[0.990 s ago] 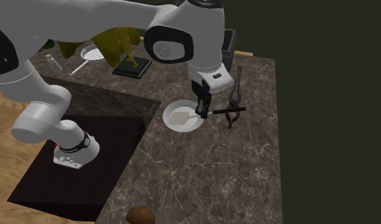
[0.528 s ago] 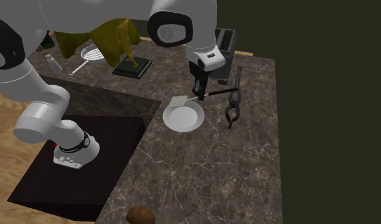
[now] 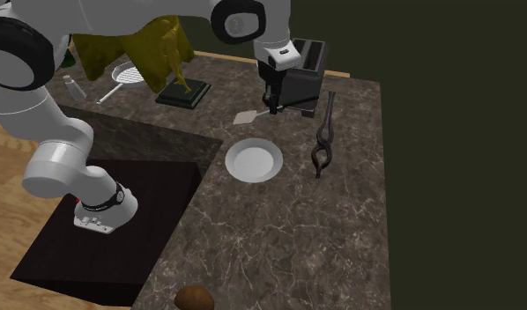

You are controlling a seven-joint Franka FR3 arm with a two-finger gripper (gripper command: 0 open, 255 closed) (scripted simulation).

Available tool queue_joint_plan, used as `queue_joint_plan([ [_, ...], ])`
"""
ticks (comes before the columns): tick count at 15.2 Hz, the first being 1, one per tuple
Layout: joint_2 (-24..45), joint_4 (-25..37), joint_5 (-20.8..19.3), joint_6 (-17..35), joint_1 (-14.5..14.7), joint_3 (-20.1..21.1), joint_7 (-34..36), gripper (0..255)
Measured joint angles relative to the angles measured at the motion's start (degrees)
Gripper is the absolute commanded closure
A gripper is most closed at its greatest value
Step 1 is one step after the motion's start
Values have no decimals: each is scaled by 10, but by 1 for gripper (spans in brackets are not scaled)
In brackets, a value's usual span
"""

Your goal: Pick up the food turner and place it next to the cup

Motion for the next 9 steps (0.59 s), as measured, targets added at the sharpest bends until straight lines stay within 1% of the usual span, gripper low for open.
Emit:
queue_joint_plan([
  [5, 24, 34, -11, -13, 38, 27, 66, 255],
  [9, 68, 90, -24, -29, 71, 45, 117, 255],
])
